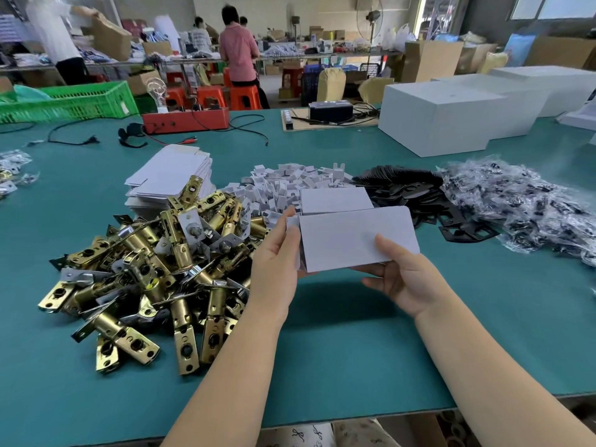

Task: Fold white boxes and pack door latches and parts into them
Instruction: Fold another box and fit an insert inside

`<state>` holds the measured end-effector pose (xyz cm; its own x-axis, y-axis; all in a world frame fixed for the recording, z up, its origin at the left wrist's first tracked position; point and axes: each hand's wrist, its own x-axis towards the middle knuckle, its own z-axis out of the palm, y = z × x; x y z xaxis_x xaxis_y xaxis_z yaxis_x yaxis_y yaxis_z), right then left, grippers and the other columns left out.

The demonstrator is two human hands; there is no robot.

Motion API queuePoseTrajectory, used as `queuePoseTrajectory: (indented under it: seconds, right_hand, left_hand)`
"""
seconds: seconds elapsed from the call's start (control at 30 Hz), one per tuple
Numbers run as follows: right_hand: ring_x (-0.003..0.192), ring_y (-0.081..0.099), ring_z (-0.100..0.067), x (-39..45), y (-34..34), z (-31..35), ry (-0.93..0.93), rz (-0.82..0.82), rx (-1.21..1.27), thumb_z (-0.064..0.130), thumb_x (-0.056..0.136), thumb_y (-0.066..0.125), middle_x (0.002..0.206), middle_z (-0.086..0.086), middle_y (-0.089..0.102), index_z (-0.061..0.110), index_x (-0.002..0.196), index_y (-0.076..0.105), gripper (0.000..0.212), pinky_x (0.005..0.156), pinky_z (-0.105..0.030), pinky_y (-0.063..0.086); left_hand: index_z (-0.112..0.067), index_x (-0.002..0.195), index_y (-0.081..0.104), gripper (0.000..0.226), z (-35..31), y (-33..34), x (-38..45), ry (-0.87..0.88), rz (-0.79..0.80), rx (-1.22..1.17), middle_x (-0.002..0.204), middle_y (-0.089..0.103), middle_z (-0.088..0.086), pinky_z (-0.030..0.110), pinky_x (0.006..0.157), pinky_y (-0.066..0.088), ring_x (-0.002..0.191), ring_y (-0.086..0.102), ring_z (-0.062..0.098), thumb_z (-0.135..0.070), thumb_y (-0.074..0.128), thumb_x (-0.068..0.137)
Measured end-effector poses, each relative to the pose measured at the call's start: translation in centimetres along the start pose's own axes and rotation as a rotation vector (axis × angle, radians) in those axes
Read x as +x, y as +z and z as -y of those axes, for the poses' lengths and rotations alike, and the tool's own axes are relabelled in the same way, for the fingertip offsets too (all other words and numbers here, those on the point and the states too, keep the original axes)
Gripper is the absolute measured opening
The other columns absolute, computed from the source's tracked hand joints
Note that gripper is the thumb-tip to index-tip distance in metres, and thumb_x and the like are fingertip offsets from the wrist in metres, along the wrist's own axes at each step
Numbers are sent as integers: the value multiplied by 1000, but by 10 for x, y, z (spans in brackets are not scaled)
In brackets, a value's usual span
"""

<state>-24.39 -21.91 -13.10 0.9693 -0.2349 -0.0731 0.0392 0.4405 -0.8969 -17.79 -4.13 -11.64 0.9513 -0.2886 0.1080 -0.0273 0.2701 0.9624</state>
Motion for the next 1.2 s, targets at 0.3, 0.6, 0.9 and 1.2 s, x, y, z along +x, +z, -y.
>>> queuePoseTrajectory:
  seconds: [0.3,0.6,0.9,1.2]
  right_hand:
    - [77,73,-21,1,3,-4,9,-3,40,32,72,63,91,-1,75,21,109,61,39,49,-26,54]
    - [80,73,-20,1,6,-3,-53,-24,-44,36,72,64,93,2,75,26,112,58,42,50,-26,53]
    - [81,73,-24,-2,12,-3,-92,-30,-107,37,69,68,98,0,74,24,115,58,49,50,-27,54]
    - [76,73,-23,1,5,2,-99,-96,-112,35,69,68,92,1,75,26,112,58,45,50,-26,53]
  left_hand:
    - [-53,128,51,31,-3,4,-1,-28,73,-37,108,70,-15,23,53,50,81,66,0,-39,41,103]
    - [-74,118,30,35,3,7,-6,4,181,52,137,49,-18,30,79,57,109,60,5,-48,35,96]
    - [-69,124,38,42,11,3,-2,1,70,12,153,36,-12,48,114,35,137,41,13,-34,41,100]
    - [-56,146,10,50,7,-3,1,-36,300,148,155,33,-10,29,66,58,122,55,17,-41,32,104]
